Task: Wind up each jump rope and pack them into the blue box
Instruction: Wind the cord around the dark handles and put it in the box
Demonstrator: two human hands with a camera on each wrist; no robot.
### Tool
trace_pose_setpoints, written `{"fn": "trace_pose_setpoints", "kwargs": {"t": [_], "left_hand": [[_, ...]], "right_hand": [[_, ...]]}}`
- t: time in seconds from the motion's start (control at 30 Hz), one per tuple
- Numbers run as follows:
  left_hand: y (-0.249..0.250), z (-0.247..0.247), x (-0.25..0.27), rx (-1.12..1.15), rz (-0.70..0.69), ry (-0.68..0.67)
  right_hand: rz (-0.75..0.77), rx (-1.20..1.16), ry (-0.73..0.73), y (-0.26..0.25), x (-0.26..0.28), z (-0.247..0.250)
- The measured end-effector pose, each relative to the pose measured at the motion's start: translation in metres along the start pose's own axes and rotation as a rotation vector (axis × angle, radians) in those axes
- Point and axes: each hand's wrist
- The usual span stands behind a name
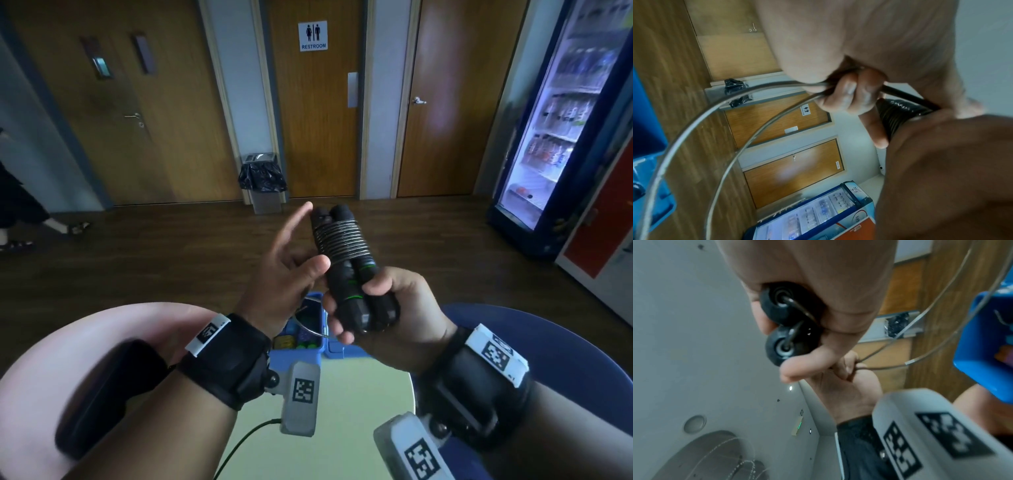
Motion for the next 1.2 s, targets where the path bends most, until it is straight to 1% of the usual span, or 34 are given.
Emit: {"fn": "trace_pose_setpoints", "kwargs": {"t": [0.1,0.17,0.23,0.3,0.37,0.4,0.47,0.5,0.53,0.6,0.67,0.73,0.8,0.9,1.07,1.2], "left_hand": [[-0.006,-0.010,-0.005,0.155,0.021,0.057],[-0.013,-0.016,-0.003,0.256,0.124,0.027],[-0.018,-0.018,0.000,0.328,0.217,-0.049],[-0.021,-0.016,0.001,0.378,0.205,-0.056],[-0.019,-0.015,-0.001,0.393,0.165,0.002],[-0.018,-0.013,-0.004,0.360,0.131,0.064],[-0.018,-0.007,-0.010,0.182,0.035,0.228],[-0.018,-0.005,-0.012,0.091,-0.014,0.293],[-0.018,-0.004,-0.014,0.023,-0.049,0.330],[-0.019,-0.004,-0.018,-0.061,-0.075,0.357],[-0.021,-0.005,-0.020,-0.078,-0.067,0.342],[-0.019,-0.004,-0.019,-0.098,-0.050,0.312],[-0.018,0.001,-0.017,-0.110,-0.034,0.297],[-0.013,0.007,-0.013,-0.068,-0.012,0.255],[-0.008,0.012,-0.010,0.019,0.006,0.161],[-0.011,0.008,-0.007,0.139,0.021,0.153]], "right_hand": [[-0.022,-0.158,-0.118,0.004,-0.002,-0.006],[-0.028,-0.245,-0.214,0.007,-0.003,-0.011],[-0.053,-0.238,-0.283,0.006,-0.003,-0.008],[-0.096,-0.155,-0.289,0.009,-0.007,-0.004],[-0.170,0.055,-0.186,0.005,-0.007,0.002],[-0.207,0.162,-0.112,0.003,-0.007,0.005],[-0.235,0.355,0.089,-0.002,-0.003,0.007],[-0.219,0.432,0.174,-0.003,-0.002,0.005],[-0.196,0.501,0.227,-0.002,-0.002,0.003],[-0.150,0.656,0.289,0.002,-0.005,-0.002],[-0.103,0.746,0.339,0.009,-0.008,-0.006],[-0.076,0.693,0.355,0.011,-0.008,-0.008],[-0.057,0.541,0.349,0.009,-0.007,-0.006],[-0.031,0.350,0.282,0.004,-0.003,-0.005],[-0.025,0.043,0.076,0.002,-0.001,-0.004],[0.013,-0.130,-0.150,0.007,-0.004,-0.001]]}}
Point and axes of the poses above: each hand's wrist, its own x-axis away from the middle knuckle, its own z-axis out of the back of the hand, y = z × x, and after that the axes turned 15 degrees about x, right-handed
